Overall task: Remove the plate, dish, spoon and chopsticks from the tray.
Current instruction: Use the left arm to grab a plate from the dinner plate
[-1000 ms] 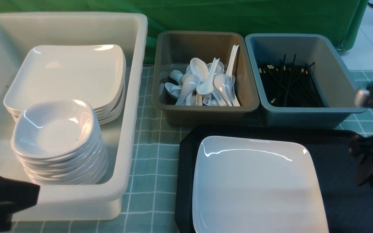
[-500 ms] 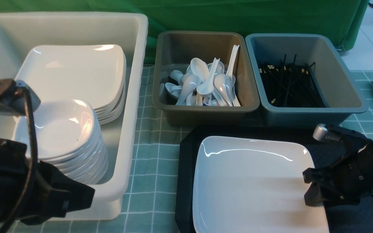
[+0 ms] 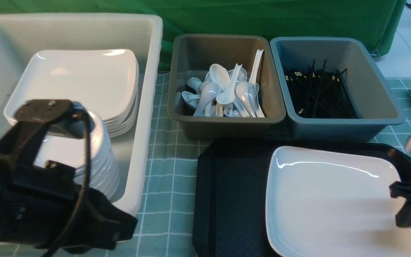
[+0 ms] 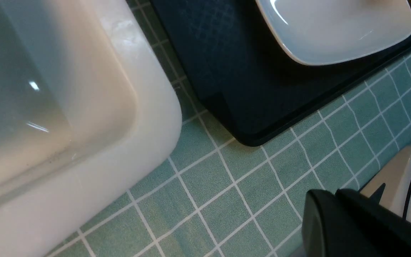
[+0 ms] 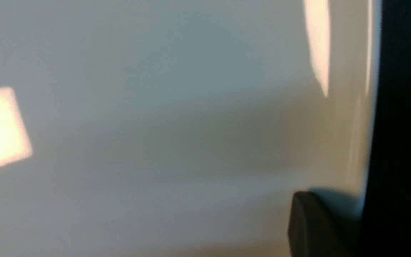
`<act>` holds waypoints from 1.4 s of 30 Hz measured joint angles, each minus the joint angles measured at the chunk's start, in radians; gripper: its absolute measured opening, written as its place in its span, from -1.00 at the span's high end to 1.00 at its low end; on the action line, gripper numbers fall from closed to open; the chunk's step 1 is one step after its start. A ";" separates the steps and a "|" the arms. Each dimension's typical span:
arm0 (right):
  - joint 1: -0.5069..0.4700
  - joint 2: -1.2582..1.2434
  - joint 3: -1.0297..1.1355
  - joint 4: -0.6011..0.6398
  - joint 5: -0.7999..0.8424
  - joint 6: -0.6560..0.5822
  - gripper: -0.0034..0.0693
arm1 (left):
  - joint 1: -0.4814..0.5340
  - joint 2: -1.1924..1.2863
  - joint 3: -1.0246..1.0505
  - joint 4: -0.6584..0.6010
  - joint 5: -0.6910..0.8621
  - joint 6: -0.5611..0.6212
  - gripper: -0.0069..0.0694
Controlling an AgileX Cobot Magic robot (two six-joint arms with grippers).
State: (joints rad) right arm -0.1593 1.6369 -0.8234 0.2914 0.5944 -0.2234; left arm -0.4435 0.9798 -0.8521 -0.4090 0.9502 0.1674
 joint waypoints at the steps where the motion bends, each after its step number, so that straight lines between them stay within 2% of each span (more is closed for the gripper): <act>1: -0.002 0.000 0.000 -0.006 0.016 -0.001 0.45 | -0.015 0.016 0.000 0.000 -0.016 -0.001 0.79; 3: -0.002 -0.003 0.000 -0.029 0.052 -0.001 0.02 | -0.079 0.082 0.000 0.005 -0.073 -0.013 0.79; 4: -0.002 -0.004 0.000 -0.030 0.054 -0.001 -0.03 | -0.084 0.095 0.000 0.006 -0.077 -0.016 0.79; 5: -0.001 -0.019 0.000 -0.036 0.083 -0.002 -0.41 | -0.133 0.144 -0.007 0.024 -0.102 -0.030 0.79; 6: -0.001 -0.025 -0.001 -0.037 0.087 -0.002 -0.45 | -0.146 0.159 -0.011 0.027 -0.105 -0.033 0.79; 7: 0.000 -0.064 -0.010 -0.041 0.126 -0.005 -0.65 | -0.198 0.223 -0.037 0.060 -0.111 -0.072 0.79; 8: 0.000 -0.107 -0.022 -0.041 0.142 -0.005 -0.66 | -0.236 0.273 -0.065 0.086 -0.114 -0.107 0.79; 11: 0.001 -0.240 -0.046 -0.041 0.170 -0.007 -0.45 | -0.296 0.370 -0.128 0.138 -0.123 -0.161 0.79; 13: 0.001 -0.360 -0.050 -0.041 0.186 -0.011 -0.14 | -0.342 0.454 -0.202 0.173 -0.143 -0.199 0.79; 14: 0.001 -0.360 -0.050 -0.041 0.186 -0.011 -0.14 | -0.345 0.462 -0.208 0.175 -0.146 -0.203 0.79; 15: 0.001 -0.456 -0.051 -0.040 0.204 -0.011 0.17 | -0.367 0.522 -0.258 0.179 -0.159 -0.221 0.78; 17: 0.001 -0.589 -0.051 -0.027 0.226 -0.009 0.51 | -0.387 0.596 -0.317 0.179 -0.173 -0.227 0.74; 20: 0.002 -0.692 -0.051 -0.014 0.245 -0.009 0.72 | -0.396 0.687 -0.384 0.176 -0.180 -0.236 0.63; 21: 0.002 -0.744 -0.051 -0.012 0.260 -0.009 0.80 | -0.396 0.746 -0.425 0.179 -0.183 -0.256 0.51; 24: 0.002 -0.797 -0.051 -0.009 0.274 -0.009 0.82 | -0.396 0.817 -0.468 0.205 -0.188 -0.283 0.35; 26: 0.002 -0.826 -0.051 0.003 0.279 -0.009 0.82 | -0.396 0.898 -0.520 0.235 -0.202 -0.335 0.06; 28: 0.002 -0.829 -0.051 0.010 0.281 -0.010 0.81 | -0.396 0.948 -0.545 0.234 -0.208 -0.358 -0.14; 32: 0.002 -0.821 -0.050 0.012 0.283 -0.010 0.78 | -0.396 1.025 -0.569 0.194 -0.240 -0.369 -0.42; 37: 0.002 -0.815 -0.049 0.012 0.285 -0.010 0.76 | -0.396 1.063 -0.569 0.167 -0.280 -0.369 -0.44; 39: 0.002 -0.812 -0.049 0.012 0.284 -0.010 0.75 | -0.396 1.069 -0.570 0.150 -0.294 -0.369 -0.39; 42: 0.002 -0.812 -0.049 0.012 0.276 -0.010 0.73 | -0.396 1.082 -0.572 0.125 -0.318 -0.369 -0.14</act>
State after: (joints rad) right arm -0.1571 0.8248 -0.8723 0.3033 0.8704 -0.2335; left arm -0.8390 2.0619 -1.4245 -0.2837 0.6324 -0.2014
